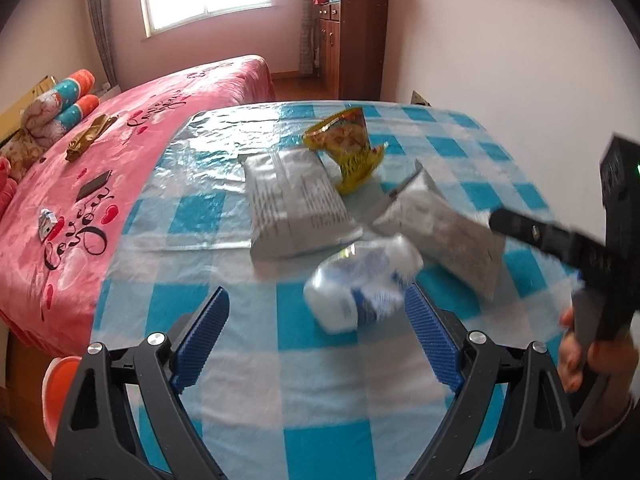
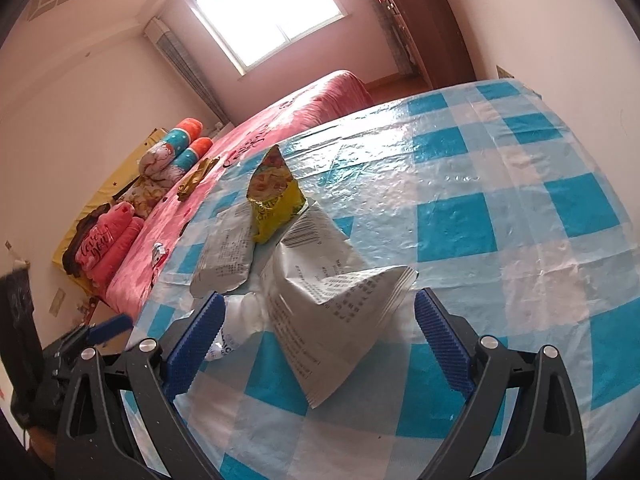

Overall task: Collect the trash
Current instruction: 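Lower the left tool onto the grey printed bag and close it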

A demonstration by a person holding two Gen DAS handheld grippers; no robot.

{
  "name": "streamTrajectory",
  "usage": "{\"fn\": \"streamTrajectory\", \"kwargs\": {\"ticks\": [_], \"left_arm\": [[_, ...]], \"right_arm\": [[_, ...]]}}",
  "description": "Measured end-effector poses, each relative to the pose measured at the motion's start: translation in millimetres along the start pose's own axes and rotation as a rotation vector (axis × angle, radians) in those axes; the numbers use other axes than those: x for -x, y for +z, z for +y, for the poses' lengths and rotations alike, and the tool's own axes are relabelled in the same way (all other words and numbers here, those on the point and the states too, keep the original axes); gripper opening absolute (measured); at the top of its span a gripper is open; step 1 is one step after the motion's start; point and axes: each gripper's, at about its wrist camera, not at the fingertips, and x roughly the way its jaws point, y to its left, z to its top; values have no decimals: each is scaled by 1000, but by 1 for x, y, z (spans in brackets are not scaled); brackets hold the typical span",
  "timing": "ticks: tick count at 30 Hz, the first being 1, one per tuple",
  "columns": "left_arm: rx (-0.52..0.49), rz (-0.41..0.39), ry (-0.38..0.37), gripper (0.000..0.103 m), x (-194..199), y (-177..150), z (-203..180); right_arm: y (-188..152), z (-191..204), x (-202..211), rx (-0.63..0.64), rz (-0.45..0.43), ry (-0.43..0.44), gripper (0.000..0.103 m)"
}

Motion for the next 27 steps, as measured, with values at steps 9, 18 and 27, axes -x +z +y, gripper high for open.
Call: {"fn": "streamTrajectory", "kwargs": {"ticks": [9,18,27], "left_arm": [[36,36,28,90,-47,39,3],[33,81,28,90,-87,60,2],[31,100,47,90,-107,69,5]], "right_arm": [[2,-5,-14,-10,32,6,94],[5,-6,-24,-14,52,16,94],[7,-9,-27,-22,57,27,94]]}}
